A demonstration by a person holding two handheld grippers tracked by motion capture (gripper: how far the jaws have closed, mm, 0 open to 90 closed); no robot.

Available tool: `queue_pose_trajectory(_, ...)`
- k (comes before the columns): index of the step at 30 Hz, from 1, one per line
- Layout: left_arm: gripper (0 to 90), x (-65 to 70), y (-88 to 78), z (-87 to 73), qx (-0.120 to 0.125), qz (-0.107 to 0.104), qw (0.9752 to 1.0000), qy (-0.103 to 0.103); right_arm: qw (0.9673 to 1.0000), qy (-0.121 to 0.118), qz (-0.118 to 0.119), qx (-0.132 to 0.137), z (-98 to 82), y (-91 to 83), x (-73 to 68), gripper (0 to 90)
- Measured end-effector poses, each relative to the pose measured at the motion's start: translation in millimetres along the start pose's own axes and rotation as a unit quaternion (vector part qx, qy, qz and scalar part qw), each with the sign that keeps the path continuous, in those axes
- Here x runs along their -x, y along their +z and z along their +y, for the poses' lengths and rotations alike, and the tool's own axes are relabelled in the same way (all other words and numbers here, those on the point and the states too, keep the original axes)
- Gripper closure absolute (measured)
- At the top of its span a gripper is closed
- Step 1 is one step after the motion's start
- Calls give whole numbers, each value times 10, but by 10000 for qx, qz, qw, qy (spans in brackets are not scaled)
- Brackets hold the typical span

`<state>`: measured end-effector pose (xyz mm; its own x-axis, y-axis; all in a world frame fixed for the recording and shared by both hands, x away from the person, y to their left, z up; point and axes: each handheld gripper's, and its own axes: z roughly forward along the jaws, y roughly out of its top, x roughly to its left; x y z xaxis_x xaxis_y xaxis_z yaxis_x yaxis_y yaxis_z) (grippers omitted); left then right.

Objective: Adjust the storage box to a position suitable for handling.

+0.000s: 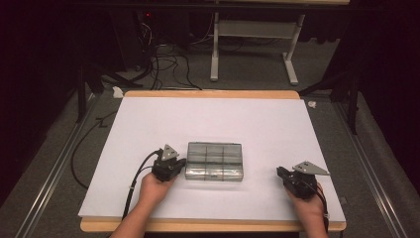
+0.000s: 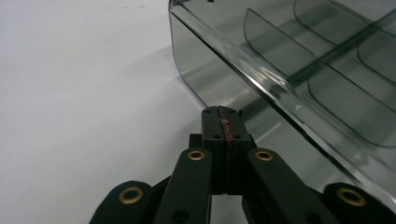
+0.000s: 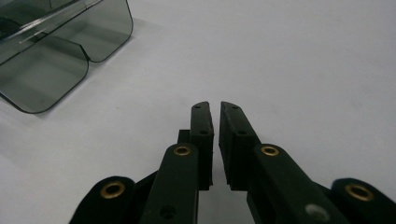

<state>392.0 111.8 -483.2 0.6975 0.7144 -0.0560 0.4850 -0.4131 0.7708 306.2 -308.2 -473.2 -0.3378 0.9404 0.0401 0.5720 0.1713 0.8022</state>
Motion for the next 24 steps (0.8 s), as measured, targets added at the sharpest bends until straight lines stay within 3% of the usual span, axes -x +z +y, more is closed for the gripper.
queue_pose_trajectory(7,900,183,-15,16,29,-113,9997,217,10000,-11,4,-25,-15,4,7,845)
queue_pose_trajectory(24,900,393,211,151,-21,-180,9988,451,9999,-112,47,-87,-23,22,-19,852)
